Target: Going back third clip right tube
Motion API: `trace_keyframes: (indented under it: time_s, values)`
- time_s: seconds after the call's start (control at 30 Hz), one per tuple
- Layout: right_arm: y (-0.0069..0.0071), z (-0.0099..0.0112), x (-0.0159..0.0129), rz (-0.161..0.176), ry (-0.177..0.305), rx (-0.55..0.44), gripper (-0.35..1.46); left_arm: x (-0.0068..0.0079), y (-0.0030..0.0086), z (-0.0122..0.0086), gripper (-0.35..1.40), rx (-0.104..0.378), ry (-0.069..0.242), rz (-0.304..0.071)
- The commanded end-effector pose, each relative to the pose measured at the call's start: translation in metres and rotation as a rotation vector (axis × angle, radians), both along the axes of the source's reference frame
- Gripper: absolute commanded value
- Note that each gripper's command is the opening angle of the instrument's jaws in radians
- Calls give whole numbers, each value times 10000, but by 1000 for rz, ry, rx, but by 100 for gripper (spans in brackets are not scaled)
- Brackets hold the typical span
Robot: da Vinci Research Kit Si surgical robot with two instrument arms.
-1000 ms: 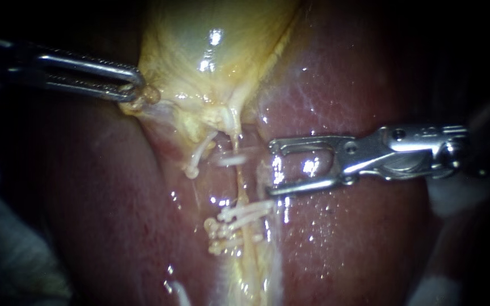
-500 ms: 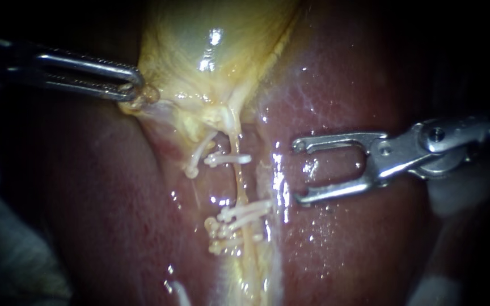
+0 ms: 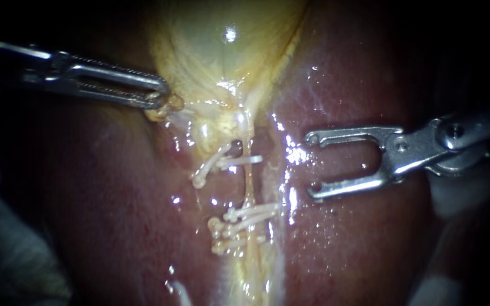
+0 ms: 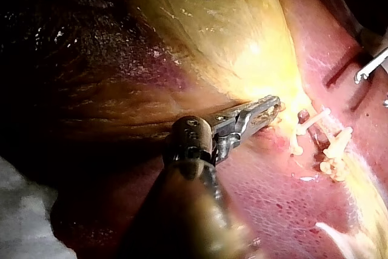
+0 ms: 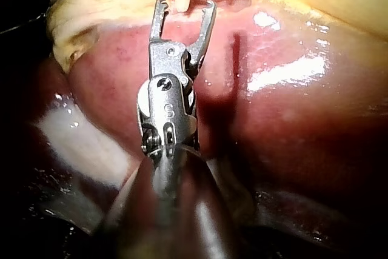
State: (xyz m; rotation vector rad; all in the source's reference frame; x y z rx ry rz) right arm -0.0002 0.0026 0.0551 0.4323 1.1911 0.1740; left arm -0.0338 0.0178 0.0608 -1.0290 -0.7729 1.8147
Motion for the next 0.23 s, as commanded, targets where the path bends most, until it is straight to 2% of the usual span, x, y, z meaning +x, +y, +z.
trace_keyframes:
  time_s: [0.03, 0.23]
  values:
    - [0, 0, 0, -1, 1, 0, 46, 0, 0, 2, -35, 3, -2, 1]
    - [-1, -1, 0, -1, 1, 0, 46, 2, 0, 4, -35, 6, -4, -1]
